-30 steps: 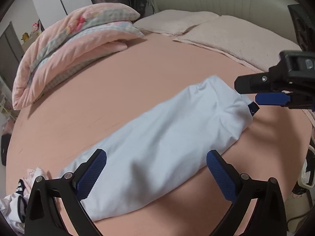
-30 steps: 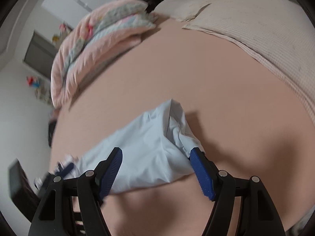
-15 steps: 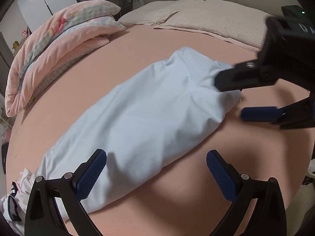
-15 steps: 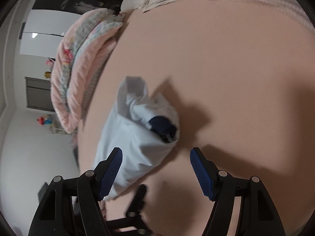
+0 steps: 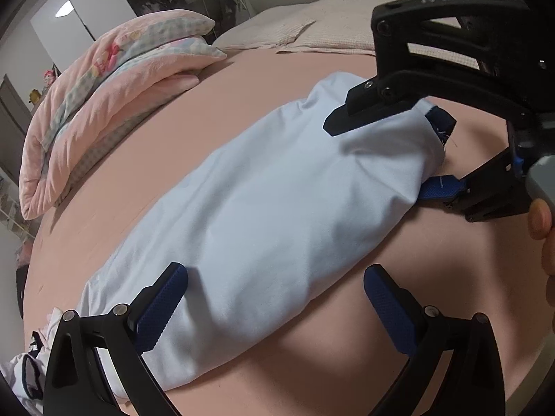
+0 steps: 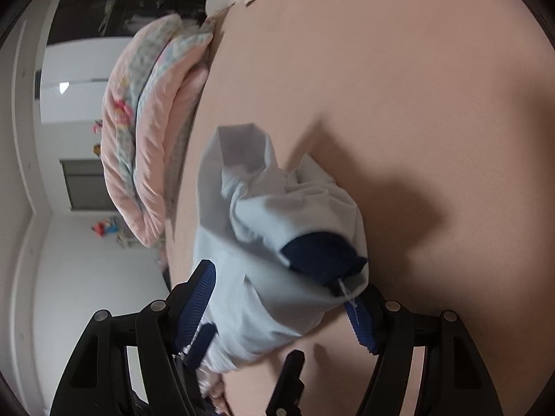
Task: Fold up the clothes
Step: 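Grasp the cuffed end of the light blue roll with the right gripper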
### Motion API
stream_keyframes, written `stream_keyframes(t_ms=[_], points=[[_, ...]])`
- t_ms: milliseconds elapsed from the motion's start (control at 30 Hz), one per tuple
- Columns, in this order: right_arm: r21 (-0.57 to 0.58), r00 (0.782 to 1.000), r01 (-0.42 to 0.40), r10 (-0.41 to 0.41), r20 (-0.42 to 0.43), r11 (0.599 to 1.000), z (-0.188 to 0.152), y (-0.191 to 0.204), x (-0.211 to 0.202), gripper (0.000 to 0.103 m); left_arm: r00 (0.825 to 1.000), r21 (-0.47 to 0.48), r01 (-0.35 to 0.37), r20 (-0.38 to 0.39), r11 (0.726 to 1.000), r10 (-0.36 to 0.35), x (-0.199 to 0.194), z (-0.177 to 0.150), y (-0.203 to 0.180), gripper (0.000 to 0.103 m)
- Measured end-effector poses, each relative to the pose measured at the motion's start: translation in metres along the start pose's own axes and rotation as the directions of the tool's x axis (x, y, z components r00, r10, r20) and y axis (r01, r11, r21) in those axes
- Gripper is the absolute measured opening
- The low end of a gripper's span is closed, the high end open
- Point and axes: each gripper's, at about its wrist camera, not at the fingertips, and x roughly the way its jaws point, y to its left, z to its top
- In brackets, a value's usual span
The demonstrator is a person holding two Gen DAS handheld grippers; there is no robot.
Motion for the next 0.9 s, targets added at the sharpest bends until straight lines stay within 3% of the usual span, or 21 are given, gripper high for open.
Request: stream_keyframes(t_ms=[100, 200, 267, 333, 433, 533, 567, 700, 900], points=[[0.091, 1.0, -0.006, 0.004, 0.015, 0.996, 0.007, -0.004, 0.005, 0.071, 1.0, 0.014, -0.004, -0.007, 1.0, 0.004, 0.001, -0.002, -0.001, 0.103], [0.29, 0.999, 0.032, -0.035, 0.005, 0.957, 0.012, -0.008, 0.007, 0.066, 0.999, 0.043, -0.024, -0.021, 0.999, 0.025, 0.004, -0.007, -0.004, 0.103], [0.343, 0.999, 0.031, -0.034, 0.004, 0.939, 0.013, -0.011, 0.009, 0.066, 0.999, 0.052, -0.039, -0.022, 0.998, 0.04, 0.005, -0.009, -0.004, 0.103], [0.298, 0.999, -0.016, 0.003, 0.043, 0.955, 0.007, -0.015, 0.008, 0.065, 0.999, 0.044, -0.035, -0.019, 0.998, 0.036, 0.004, -0.012, -0.003, 0.103], [0.247, 0.995, -0.067, 0.046, 0.087, 0.967, -0.002, -0.022, 0.005, 0.048, 0.999, 0.027, -0.045, -0.008, 0.999, 0.045, 0.004, -0.013, -0.003, 0.103], [0.247, 0.994, -0.091, 0.076, 0.073, 0.965, -0.002, -0.026, 0.002, 0.043, 0.997, 0.018, -0.08, 0.006, 0.997, 0.079, 0.005, -0.012, -0.004, 0.103], [0.241, 0.994, -0.092, 0.076, 0.074, 0.966, -0.002, -0.026, 0.001, 0.037, 0.996, 0.016, -0.087, 0.011, 0.996, 0.087, 0.005, -0.011, -0.005, 0.103], [0.173, 0.991, -0.101, 0.083, 0.105, 0.98, -0.006, -0.015, -0.001, 0.03, 0.992, 0.008, -0.122, 0.043, 0.993, 0.121, 0.003, -0.005, -0.011, 0.103], [-0.087, 0.991, -0.033, 0.044, 0.126, 0.996, -0.012, 0.038, -0.011, 0.029, 0.977, -0.024, -0.17, 0.125, 0.985, 0.171, -0.006, 0.006, -0.018, 0.103]])
